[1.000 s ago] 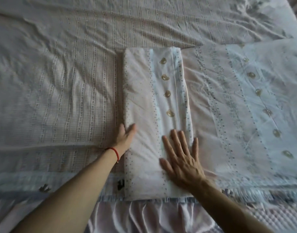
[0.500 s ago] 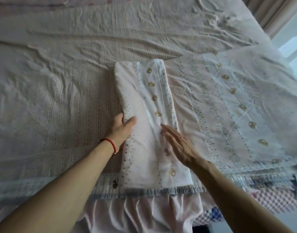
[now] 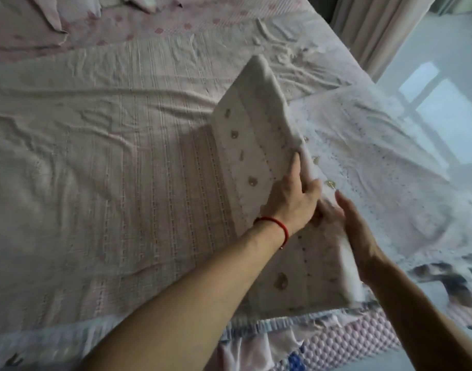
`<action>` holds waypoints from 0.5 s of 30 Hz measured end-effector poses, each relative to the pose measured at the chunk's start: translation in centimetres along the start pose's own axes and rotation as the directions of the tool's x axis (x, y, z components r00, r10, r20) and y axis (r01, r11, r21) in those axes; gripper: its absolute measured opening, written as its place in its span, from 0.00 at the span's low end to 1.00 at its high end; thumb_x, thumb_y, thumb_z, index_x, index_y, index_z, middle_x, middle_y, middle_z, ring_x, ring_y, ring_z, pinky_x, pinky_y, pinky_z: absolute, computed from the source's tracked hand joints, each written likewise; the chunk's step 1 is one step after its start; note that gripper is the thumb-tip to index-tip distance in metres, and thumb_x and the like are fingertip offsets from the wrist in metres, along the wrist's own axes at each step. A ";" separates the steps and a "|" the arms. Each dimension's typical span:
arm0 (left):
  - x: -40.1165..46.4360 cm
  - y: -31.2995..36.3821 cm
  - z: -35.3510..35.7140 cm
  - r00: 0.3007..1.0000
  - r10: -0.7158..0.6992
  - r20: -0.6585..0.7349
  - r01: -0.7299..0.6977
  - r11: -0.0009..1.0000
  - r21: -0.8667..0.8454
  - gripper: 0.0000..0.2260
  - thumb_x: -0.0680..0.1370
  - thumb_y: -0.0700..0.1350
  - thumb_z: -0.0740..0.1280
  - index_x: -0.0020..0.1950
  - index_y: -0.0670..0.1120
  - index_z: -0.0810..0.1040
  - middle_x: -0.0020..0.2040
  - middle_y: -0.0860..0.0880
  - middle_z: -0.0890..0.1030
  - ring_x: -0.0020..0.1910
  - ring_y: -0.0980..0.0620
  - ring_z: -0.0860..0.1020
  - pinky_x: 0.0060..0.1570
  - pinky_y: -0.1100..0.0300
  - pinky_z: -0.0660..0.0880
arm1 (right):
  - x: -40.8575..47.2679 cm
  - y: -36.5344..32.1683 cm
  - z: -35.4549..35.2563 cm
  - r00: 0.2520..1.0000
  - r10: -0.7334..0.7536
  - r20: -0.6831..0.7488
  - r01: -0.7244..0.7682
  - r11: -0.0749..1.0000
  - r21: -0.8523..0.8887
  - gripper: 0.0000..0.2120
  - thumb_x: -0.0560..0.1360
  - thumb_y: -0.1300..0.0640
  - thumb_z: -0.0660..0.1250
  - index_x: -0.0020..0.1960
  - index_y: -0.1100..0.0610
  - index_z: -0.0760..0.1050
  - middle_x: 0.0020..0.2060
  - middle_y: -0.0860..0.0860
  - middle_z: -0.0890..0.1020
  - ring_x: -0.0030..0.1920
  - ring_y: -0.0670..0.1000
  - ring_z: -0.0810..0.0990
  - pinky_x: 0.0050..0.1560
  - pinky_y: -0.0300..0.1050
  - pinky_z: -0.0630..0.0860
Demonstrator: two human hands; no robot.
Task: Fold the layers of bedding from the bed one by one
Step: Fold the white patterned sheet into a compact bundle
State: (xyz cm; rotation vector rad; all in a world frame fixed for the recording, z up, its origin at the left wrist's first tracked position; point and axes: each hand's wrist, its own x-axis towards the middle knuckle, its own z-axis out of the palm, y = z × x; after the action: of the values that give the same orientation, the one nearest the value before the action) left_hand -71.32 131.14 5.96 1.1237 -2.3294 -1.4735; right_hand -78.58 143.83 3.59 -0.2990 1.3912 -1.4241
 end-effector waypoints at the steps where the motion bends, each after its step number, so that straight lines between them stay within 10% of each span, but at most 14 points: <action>1: 0.3 -0.1 1.5 0.997 -0.019 0.069 0.019 1.000 0.005 0.31 0.83 0.51 0.61 0.83 0.49 0.51 0.52 0.48 0.84 0.52 0.48 0.80 0.53 0.57 0.74 | -0.2 -0.1 -1.5 0.998 0.025 -0.051 -0.025 1.000 -0.002 0.30 0.85 0.42 0.46 0.55 0.49 0.87 0.53 0.57 0.87 0.52 0.55 0.86 0.48 0.45 0.83; 6: -0.6 -6.5 4.7 0.968 -0.173 0.183 0.096 0.926 0.365 0.26 0.81 0.47 0.60 0.79 0.49 0.60 0.72 0.41 0.69 0.71 0.38 0.66 0.70 0.46 0.66 | 0.0 3.6 -8.1 0.951 0.073 -0.301 -0.232 0.812 -0.535 0.32 0.67 0.25 0.68 0.57 0.49 0.81 0.49 0.52 0.86 0.50 0.54 0.85 0.59 0.62 0.79; 10: -1.3 -12.0 3.2 0.967 -0.140 0.211 0.011 0.855 0.518 0.26 0.81 0.49 0.61 0.79 0.57 0.60 0.81 0.47 0.44 0.80 0.40 0.40 0.77 0.40 0.50 | 0.5 5.3 -8.2 0.922 -0.035 -0.386 -0.305 0.550 -0.777 0.16 0.79 0.42 0.68 0.59 0.51 0.73 0.51 0.53 0.82 0.48 0.57 0.79 0.49 0.51 0.76; 15: -0.5 -14.2 0.8 0.967 -0.091 0.238 -0.072 0.801 0.595 0.28 0.82 0.52 0.58 0.81 0.60 0.53 0.82 0.48 0.36 0.80 0.45 0.34 0.79 0.43 0.48 | -0.3 6.1 -7.5 0.897 -0.128 -0.424 -0.286 0.564 -0.775 0.15 0.80 0.45 0.68 0.63 0.51 0.74 0.54 0.53 0.81 0.49 0.55 0.78 0.48 0.49 0.72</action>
State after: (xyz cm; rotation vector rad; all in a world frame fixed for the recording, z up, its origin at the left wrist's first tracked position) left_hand -64.15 128.78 -6.15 1.1103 -3.1118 -0.9234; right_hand -81.28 149.79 -3.47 -0.5203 2.3989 -0.6474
